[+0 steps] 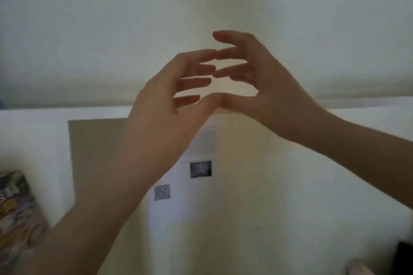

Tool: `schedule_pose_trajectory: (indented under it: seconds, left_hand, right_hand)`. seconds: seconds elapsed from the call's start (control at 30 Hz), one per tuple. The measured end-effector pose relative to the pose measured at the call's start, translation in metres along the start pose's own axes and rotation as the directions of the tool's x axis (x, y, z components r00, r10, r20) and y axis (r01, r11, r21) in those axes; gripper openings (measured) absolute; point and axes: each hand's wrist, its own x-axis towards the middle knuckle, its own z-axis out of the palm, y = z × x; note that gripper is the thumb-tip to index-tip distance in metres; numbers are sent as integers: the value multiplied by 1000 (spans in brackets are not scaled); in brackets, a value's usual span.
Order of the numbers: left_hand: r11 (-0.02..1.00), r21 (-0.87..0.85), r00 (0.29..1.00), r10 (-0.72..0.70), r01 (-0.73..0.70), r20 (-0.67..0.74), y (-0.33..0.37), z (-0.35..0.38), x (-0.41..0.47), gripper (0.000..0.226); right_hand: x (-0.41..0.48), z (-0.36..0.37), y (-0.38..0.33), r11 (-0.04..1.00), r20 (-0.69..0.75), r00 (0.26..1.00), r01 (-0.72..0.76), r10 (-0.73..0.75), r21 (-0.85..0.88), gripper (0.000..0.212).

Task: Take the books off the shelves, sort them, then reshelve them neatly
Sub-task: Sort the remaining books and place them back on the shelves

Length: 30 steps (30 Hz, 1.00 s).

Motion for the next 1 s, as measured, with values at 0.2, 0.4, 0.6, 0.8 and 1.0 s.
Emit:
schedule_pose_trajectory:
  seconds: [0.2,0.4,0.6,0.8,1.0]
  left_hand:
    - [973,-177,967,-109,151,230,-13,121,-46,42]
    - [855,-95,752,-390,510,531,-63,250,-122,43]
    - [526,224,220,-653,820,724,-111,356,-244,73]
    - [234,481,-193,-706,845,682,-113,396,-361,72]
    - [103,511,-303,-699,853,647,-111,410,-406,79]
  right_hand:
    - [-133,-74,34,951,-137,952,-290,276,-103,72]
    - [-284,-115,93,735,-175,721,-677,671,33,72]
    - [-444,-118,165,353,-125,337,-924,933,149,74]
    - [-559,-89,195,-67,-3,-70,-973,998,220,88]
    - [-608,-58,208,-177,41,-172,-965,984,196,90]
